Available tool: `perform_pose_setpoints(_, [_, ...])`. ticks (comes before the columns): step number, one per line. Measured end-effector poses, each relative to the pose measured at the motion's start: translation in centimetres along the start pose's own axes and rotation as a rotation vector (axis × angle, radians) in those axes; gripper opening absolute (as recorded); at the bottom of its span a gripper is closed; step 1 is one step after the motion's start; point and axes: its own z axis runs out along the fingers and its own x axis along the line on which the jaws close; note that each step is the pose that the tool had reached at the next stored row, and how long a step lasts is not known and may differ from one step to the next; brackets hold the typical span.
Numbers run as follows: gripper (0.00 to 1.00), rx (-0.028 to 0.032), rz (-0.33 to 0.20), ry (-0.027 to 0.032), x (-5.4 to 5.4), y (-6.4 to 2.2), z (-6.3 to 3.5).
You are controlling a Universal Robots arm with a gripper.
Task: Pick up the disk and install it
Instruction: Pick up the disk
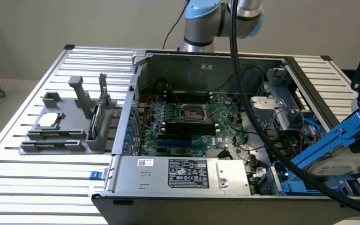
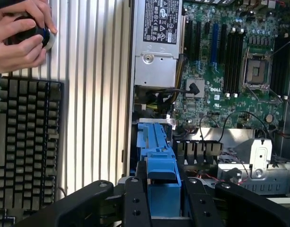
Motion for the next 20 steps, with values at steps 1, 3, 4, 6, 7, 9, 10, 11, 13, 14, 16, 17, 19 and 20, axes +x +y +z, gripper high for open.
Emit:
perform_pose_setpoints(1, [0.33, 0.0000, 0.000, 0.0001, 0.0, 0.01, 0.13])
perform_pose_setpoints(3, [0.33, 0.0001, 0.000, 0.0001, 0.0, 0.00, 0.32])
perform_pose_setpoints(4, [0.33, 0.0001, 0.000, -0.0001, -0.1, 0.00, 0.39])
perform_pose_setpoints(6, [0.33, 0.0001, 0.000, -0.0001, -0.4, -0.02, 0.48])
perform_pose_setpoints(7, [0.33, 0.0001, 0.000, -0.0002, -0.5, -0.02, 0.53])
perform_pose_setpoints(9, [0.33, 0.0001, 0.000, -0.0003, -0.8, -0.03, 0.66])
perform_pose_setpoints(10, [0.33, 0.0001, 0.000, -0.0002, -0.9, -0.04, 0.72])
perform_pose_setpoints(11, [0.33, 0.0002, 0.001, -0.0005, -1.0, -0.04, 0.80])
perform_pose_setpoints(13, [0.33, 0.0003, 0.002, -0.0002, -1.5, -0.06, 0.92])
perform_pose_setpoints(14, [0.33, 0.0003, 0.003, -0.0001, -1.8, -0.07, 0.98])
perform_pose_setpoints(16, [0.33, 0.0005, 0.004, -0.0003, -2.3, -0.09, 1.10])
perform_pose_setpoints(17, [0.33, 0.0006, 0.004, 0.0000, -2.4, -0.10, 1.10])
perform_pose_setpoints(19, [0.33, 0.0006, 0.004, 0.0008, -2.4, -0.10, 1.11])
perform_pose_setpoints(20, [0.33, 0.0007, 0.004, 0.0001, -2.4, -0.10, 1.11])
